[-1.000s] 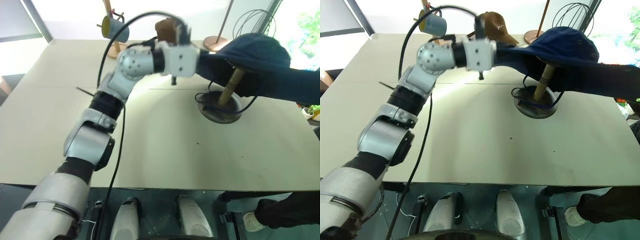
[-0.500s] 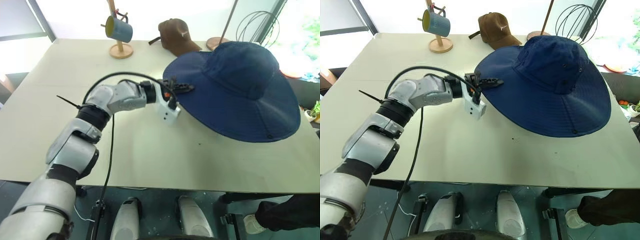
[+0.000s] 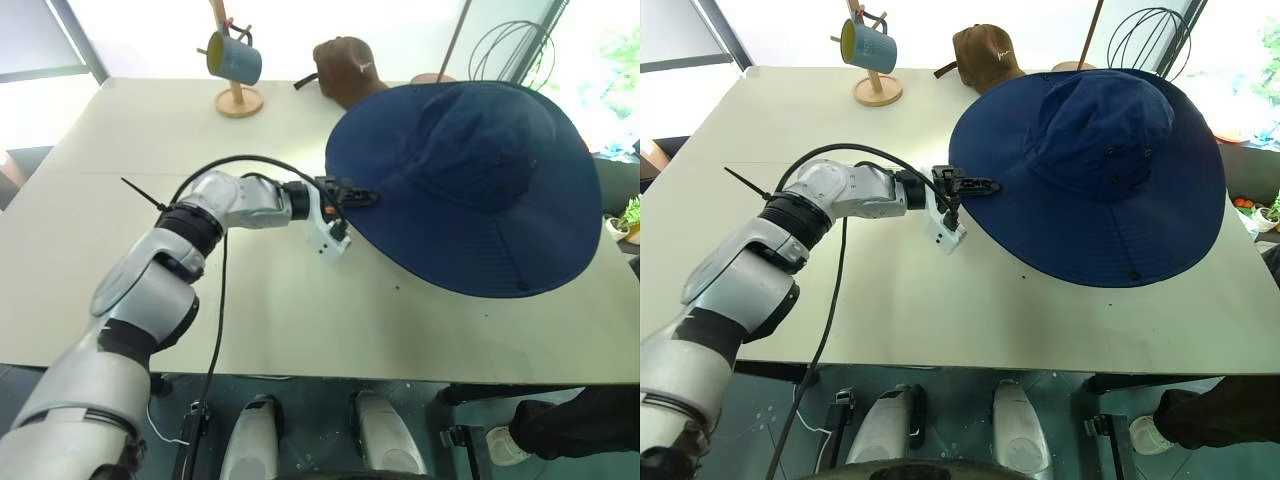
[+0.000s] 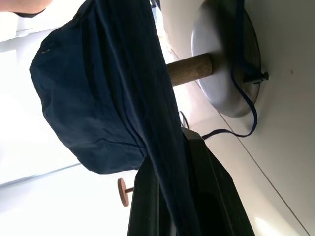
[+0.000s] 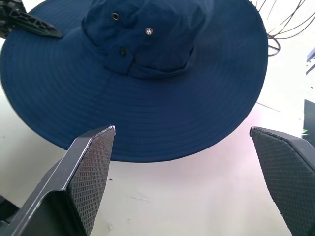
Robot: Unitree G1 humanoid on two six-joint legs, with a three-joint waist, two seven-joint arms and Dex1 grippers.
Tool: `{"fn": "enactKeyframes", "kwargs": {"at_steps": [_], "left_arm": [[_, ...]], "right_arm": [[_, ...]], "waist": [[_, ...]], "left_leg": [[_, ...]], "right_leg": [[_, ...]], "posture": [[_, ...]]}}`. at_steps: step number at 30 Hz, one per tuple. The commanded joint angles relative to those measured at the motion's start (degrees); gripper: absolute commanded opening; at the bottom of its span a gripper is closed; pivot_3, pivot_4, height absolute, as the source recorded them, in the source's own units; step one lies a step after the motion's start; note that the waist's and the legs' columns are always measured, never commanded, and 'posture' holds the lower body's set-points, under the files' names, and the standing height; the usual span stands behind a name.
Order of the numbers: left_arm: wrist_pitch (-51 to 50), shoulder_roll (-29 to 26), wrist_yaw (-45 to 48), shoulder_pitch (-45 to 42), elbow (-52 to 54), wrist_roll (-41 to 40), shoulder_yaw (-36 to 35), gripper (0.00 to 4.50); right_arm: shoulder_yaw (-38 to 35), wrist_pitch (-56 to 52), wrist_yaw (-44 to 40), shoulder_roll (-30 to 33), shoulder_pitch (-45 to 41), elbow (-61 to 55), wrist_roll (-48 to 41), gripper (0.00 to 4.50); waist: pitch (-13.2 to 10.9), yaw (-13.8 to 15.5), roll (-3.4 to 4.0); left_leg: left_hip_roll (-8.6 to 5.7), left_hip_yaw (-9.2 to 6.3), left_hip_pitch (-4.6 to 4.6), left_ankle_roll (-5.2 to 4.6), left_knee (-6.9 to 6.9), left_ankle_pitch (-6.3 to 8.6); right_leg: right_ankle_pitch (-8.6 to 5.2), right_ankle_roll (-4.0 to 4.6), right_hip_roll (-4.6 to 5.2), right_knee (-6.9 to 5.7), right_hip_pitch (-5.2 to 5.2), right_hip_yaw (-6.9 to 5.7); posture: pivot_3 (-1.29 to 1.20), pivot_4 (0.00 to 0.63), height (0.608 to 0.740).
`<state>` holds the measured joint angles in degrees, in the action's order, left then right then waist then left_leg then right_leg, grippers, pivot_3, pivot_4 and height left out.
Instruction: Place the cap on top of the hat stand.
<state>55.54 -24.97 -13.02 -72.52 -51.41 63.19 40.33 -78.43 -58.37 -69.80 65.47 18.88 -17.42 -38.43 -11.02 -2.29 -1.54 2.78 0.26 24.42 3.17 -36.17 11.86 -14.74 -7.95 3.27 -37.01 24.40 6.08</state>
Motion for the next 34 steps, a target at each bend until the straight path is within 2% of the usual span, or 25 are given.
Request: {"fn": "enactKeyframes", "kwargs": {"at_steps": [1,7,9,10,14,16,19,20,21,23,27,30,34], "left_arm": [[2.4,-1.1,0.0,-2.1,-0.2,-2.7,-0.9,1.31],[7.0,-5.0,3.0,-1.6,2.7,-6.6,-2.8,4.43],[8.8,-7.3,7.3,-0.5,3.5,-11.2,-4.4,4.48],[9.3,-8.8,11.7,0.5,3.7,-16.2,-5.6,4.48],[1.6,-13.5,37.2,6.9,10.4,-45.5,-9.3,4.48],[-11.6,-16.3,51.1,11.0,18.3,-60.6,-13.1,4.48],[-51.5,-23.0,70.9,14.3,31.4,-86.9,-22.1,4.48],[-62.3,-25.4,75.6,14.4,34.2,-92.7,-24.3,4.48],[-68.7,-27.6,79.7,14.2,35.6,-97.2,-26.9,4.48],[-80.7,-31.6,86.5,12.2,35.2,-102.8,-30.9,4.48],[-93.7,-35.6,94.7,7.0,31.7,-105.0,-34.6,4.48],[-96.8,-37.6,101.2,5.4,30.5,-103.6,-34.9,4.48],[-95.5,-36.6,102.4,4.0,29.4,-99.1,-34.3,4.48]], "right_arm": [[0.6,2.1,0.4,0.9,-1.3,0.0,0.3,4.5],[5.9,5.5,1.0,0.7,-3.3,0.8,0.7,4.5],[8.5,7.4,0.9,1.0,-3.6,1.8,1.5,4.5],[10.2,8.6,0.9,1.6,-4.2,2.9,2.0,4.5],[15.0,11.8,0.2,4.1,-7.8,7.6,3.1,4.5],[17.6,13.4,-0.1,5.7,-10.1,10.6,3.7,4.5],[22.9,16.9,-1.2,8.2,-13.8,15.6,5.1,4.5],[24.3,17.9,-1.6,8.8,-14.8,17.0,5.5,4.5],[25.8,18.8,-1.9,9.4,-16.0,18.5,5.7,4.5],[29.1,20.5,-2.2,10.6,-18.8,21.7,6.1,4.5],[34.5,23.1,-3.7,12.5,-24.1,26.7,6.8,4.5],[38.7,24.8,-4.5,13.6,-28.1,29.6,7.2,4.5],[42.4,26.0,-5.3,13.7,-31.5,31.3,7.7,4.5]], "waist": [[0.0,-0.1,0.0],[0.0,-0.2,-0.01],[0.0,-0.2,0.01],[0.0,-0.1,0.02],[0.1,-0.3,0.12],[0.0,-0.3,0.13],[0.0,-0.4,0.09],[0.0,-0.5,0.08],[0.0,-0.7,0.09],[0.0,-1.1,0.13],[0.0,-0.7,0.16],[0.0,-1.1,0.17],[0.0,-1.3,0.18]], "left_leg": [[0.0,0.0,0.0,0.0,0.0,0.0],[0.0,0.0,0.0,0.0,0.01,0.0],[0.0,0.0,-0.01,0.0,0.02,0.0],[0.0,0.0,0.0,0.0,0.02,0.0],[0.02,0.04,-0.03,-0.01,0.04,-0.01],[0.02,0.04,-0.04,-0.01,0.03,-0.01],[0.03,0.03,-0.01,-0.03,-0.01,-0.02],[0.05,0.01,-0.01,-0.03,-0.02,-0.02],[0.06,-0.02,-0.01,-0.04,-0.03,-0.02],[0.06,-0.02,-0.03,-0.04,0.0,-0.02],[0.03,-0.1,-0.03,-0.05,-0.09,-0.02],[0.02,-0.11,-0.05,-0.05,-0.1,-0.02],[0.03,-0.13,-0.06,-0.05,-0.09,-0.02]], "right_leg": [[0.0,0.0,0.0,0.0,0.0,0.0],[0.0,0.0,0.0,0.0,0.01,0.0],[0.0,-0.01,0.0,-0.01,0.01,0.0],[0.0,-0.01,0.0,-0.01,0.01,0.0],[0.01,0.0,0.01,-0.06,0.01,0.01],[0.01,0.01,0.02,-0.09,0.01,0.01],[0.01,0.01,0.01,-0.13,0.01,0.0],[0.01,0.02,0.0,-0.17,0.02,-0.01],[0.01,0.01,-0.02,-0.17,0.02,-0.01],[-0.02,-0.01,-0.02,-0.17,0.0,-0.02],[-0.04,-0.02,-0.02,-0.18,-0.09,-0.07],[-0.14,0.17,-0.02,-0.18,-0.09,-0.07],[-0.15,0.18,-0.04,-0.2,-0.09,-0.08]], "posture": [[0.0,0.15,0.738],[0.0,0.15,0.738],[0.0,0.15,0.738],[0.0,0.15,0.738],[0.0,0.15,0.738],[0.0,0.15,0.738],[0.0,0.15,0.738],[0.0,0.15,0.738],[0.0,0.15,0.738],[0.0,0.15,0.738],[0.0,0.15,0.738],[0.0,0.15,0.738],[0.0,0.15,0.738]]}}
